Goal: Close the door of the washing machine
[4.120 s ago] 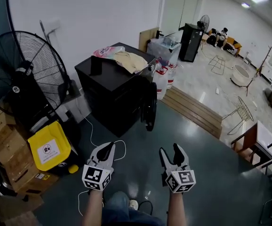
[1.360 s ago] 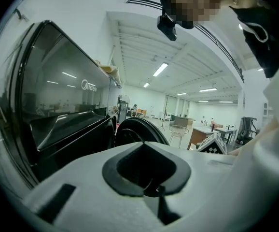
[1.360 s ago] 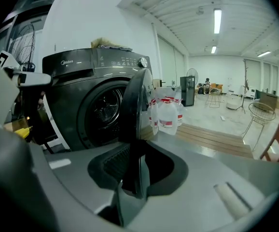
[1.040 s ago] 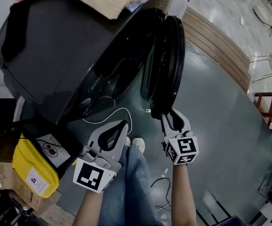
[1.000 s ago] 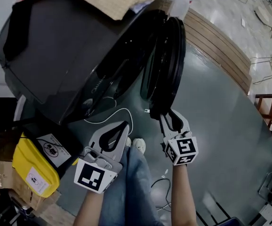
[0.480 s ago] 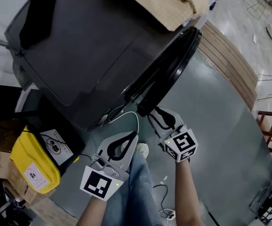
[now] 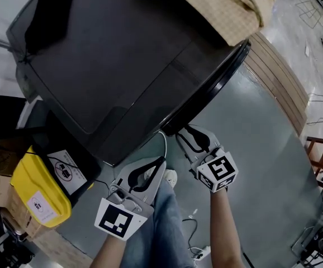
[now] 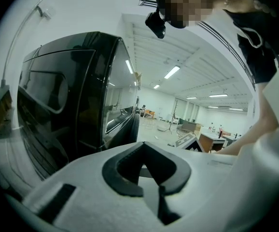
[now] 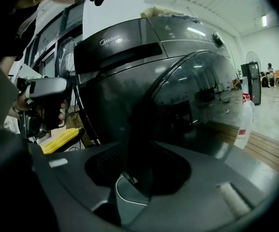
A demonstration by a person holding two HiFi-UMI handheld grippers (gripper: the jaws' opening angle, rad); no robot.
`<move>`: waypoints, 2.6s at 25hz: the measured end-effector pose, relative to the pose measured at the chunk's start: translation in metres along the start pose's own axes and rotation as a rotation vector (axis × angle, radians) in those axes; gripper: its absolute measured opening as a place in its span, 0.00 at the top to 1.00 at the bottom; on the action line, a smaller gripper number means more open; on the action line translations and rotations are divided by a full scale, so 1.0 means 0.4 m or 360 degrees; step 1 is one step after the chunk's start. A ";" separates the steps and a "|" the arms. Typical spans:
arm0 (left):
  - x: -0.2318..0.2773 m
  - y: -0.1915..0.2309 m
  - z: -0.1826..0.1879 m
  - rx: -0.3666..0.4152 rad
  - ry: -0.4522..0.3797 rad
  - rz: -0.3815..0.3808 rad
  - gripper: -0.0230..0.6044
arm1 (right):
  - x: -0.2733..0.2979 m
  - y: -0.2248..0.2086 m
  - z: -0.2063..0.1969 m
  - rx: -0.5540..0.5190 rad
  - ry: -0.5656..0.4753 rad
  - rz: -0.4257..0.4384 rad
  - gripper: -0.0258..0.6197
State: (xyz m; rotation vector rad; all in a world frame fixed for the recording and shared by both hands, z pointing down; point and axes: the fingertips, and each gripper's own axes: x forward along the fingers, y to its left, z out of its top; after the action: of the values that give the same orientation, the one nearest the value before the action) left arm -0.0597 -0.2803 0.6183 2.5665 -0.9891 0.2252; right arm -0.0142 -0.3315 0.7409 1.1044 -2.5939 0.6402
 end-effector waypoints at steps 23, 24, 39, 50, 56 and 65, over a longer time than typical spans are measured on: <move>0.046 -0.198 0.654 0.0384 -0.0378 -0.0108 0.97 | -0.500 -0.087 0.757 -0.0155 -0.0664 -0.0573 0.94; 0.056 -0.210 0.695 0.0436 -0.0414 -0.0103 0.96 | -0.541 -0.093 0.808 -0.0204 -0.0725 -0.0590 0.94; 0.003 -0.325 1.095 0.0729 -0.0693 -0.0047 0.97 | -0.896 0.046 1.172 -0.0488 -0.1106 -0.0775 0.94; 0.026 -0.313 1.050 0.0680 -0.0630 -0.0046 0.97 | -0.885 0.037 1.128 -0.0438 -0.1050 -0.0833 0.94; 0.020 -0.315 1.032 0.0698 -0.0598 -0.0047 0.96 | -0.883 0.044 1.119 -0.0416 -0.1055 -0.0828 0.94; 0.002 -0.309 1.021 0.0686 -0.0591 -0.0045 0.97 | -0.877 0.060 1.111 -0.0412 -0.1049 -0.0831 0.94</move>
State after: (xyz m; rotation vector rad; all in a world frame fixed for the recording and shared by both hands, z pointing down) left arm 0.0293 -0.3614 0.2089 3.0914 -1.1317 -0.0596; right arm 0.1826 -0.3153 0.2095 2.0446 -2.5527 -0.2143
